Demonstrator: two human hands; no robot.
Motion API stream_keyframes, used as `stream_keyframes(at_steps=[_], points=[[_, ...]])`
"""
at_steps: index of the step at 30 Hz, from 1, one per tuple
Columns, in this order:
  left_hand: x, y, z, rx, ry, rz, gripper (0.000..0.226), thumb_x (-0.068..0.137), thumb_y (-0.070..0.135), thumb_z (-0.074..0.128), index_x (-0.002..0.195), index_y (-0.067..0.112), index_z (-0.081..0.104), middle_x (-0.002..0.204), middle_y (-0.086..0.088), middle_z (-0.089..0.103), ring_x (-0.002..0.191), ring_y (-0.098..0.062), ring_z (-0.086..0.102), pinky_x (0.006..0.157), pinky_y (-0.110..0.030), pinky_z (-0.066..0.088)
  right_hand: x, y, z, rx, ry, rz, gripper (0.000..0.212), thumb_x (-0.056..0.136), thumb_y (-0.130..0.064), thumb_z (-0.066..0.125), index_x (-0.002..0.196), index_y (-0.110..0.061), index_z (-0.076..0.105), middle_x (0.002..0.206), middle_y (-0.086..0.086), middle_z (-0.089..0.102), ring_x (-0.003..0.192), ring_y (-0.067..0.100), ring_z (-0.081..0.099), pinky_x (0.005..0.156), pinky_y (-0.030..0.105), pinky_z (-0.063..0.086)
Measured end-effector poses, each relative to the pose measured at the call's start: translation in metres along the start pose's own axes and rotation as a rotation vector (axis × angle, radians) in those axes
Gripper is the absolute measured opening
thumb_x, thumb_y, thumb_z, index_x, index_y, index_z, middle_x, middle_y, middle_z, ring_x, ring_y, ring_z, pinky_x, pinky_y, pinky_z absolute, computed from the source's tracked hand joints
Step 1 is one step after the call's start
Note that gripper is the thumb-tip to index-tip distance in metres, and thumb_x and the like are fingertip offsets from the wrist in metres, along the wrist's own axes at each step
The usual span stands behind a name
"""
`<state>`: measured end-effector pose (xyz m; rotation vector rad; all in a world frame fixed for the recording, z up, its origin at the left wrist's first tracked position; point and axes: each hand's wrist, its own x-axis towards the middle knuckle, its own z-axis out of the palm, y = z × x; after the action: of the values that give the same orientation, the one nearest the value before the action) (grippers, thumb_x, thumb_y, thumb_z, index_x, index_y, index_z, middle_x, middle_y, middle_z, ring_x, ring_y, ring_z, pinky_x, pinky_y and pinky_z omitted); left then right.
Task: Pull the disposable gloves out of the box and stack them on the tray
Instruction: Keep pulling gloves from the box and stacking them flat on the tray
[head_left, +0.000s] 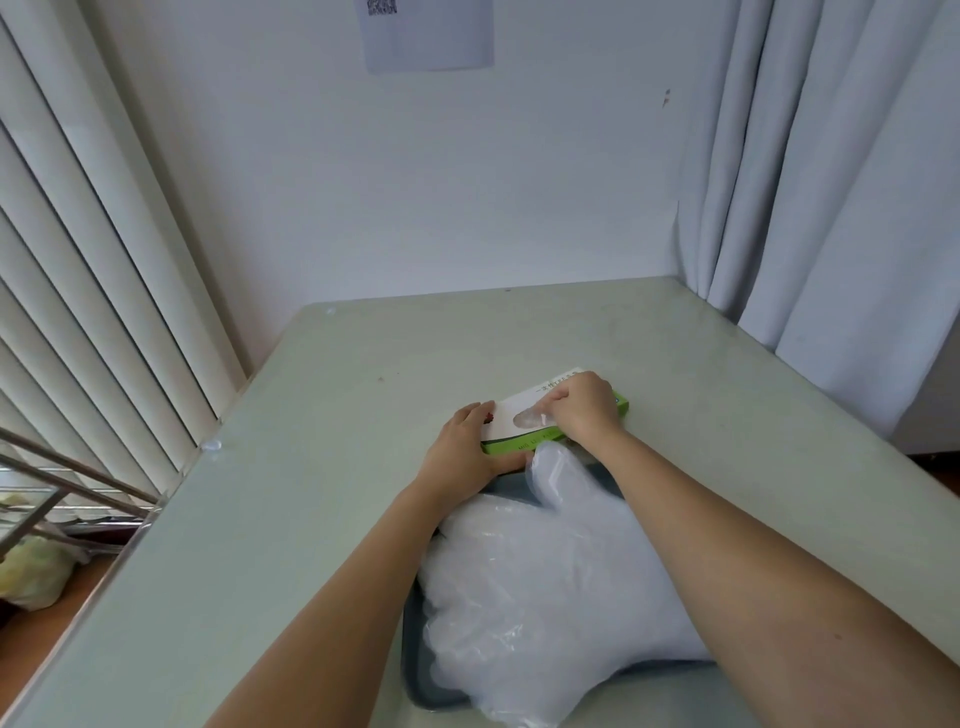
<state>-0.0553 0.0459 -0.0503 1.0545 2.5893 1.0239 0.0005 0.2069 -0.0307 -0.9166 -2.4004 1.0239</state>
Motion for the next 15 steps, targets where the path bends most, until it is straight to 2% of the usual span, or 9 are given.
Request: stream_keyframes(at_steps=[3,6,9,12,14,15], points=[[0.001,0.001,-0.001,0.010,-0.021,-0.019,0.092,0.077,0.054,0.072,0.149,0.018,0.029,0.147,0.004,0.038,0.133,-0.016,0.038,0.108,-0.031,0.034,0.001,-0.004,-0.006,0.120,0.033,0.047,0.018,0.083,-0.014,0.070,0.098,-0.005,0.075,0.101,0.006,0.071,0.097,0.022,0.063,0.076,0.022,0.045],[0.003,0.002,-0.003,0.010,-0.047,-0.040,0.097,0.076,0.053,0.074,0.150,0.016,0.025,0.147,0.001,0.038,0.134,-0.018,0.037,0.109,-0.031,0.033,0.004,-0.004,-0.013,0.336,0.039,0.135,0.016,0.082,-0.013,0.072,0.094,-0.003,0.073,0.092,0.009,0.069,0.089,0.024,0.063,0.071,0.025,0.045],[0.008,0.004,-0.010,0.040,-0.098,-0.060,0.096,0.074,0.053,0.076,0.149,0.016,0.030,0.146,-0.002,0.038,0.131,-0.020,0.040,0.107,-0.030,0.033,-0.002,-0.007,-0.028,0.598,0.025,0.152,0.015,0.083,-0.008,0.070,0.097,-0.002,0.070,0.090,0.008,0.067,0.085,0.020,0.061,0.074,0.026,0.044],[0.013,0.009,-0.022,0.119,-0.195,-0.053,0.095,0.071,0.053,0.078,0.146,0.016,0.034,0.145,-0.002,0.042,0.128,-0.021,0.045,0.103,-0.029,0.036,-0.013,-0.014,-0.054,0.843,-0.001,0.088,0.010,0.088,-0.008,0.065,0.097,-0.003,0.067,0.062,-0.004,0.053,0.053,0.006,0.043,0.056,0.017,0.037],[0.016,0.012,-0.032,0.177,-0.282,-0.043,0.095,0.073,0.050,0.078,0.148,0.016,0.031,0.147,0.000,0.041,0.131,-0.021,0.043,0.104,-0.028,0.034,-0.018,-0.019,-0.073,1.080,-0.007,0.040,0.005,0.090,-0.005,0.061,0.086,-0.005,0.064,0.056,-0.003,0.044,0.046,0.004,0.037,0.052,0.018,0.032],[0.017,0.013,-0.036,0.207,-0.319,-0.039,0.095,0.074,0.048,0.078,0.149,0.016,0.030,0.148,0.000,0.041,0.131,-0.021,0.043,0.103,-0.027,0.032,-0.020,-0.022,-0.082,1.189,-0.013,0.015,0.011,0.091,-0.004,0.059,0.081,-0.007,0.061,0.056,-0.003,0.042,0.046,0.005,0.038,0.052,0.018,0.033]])
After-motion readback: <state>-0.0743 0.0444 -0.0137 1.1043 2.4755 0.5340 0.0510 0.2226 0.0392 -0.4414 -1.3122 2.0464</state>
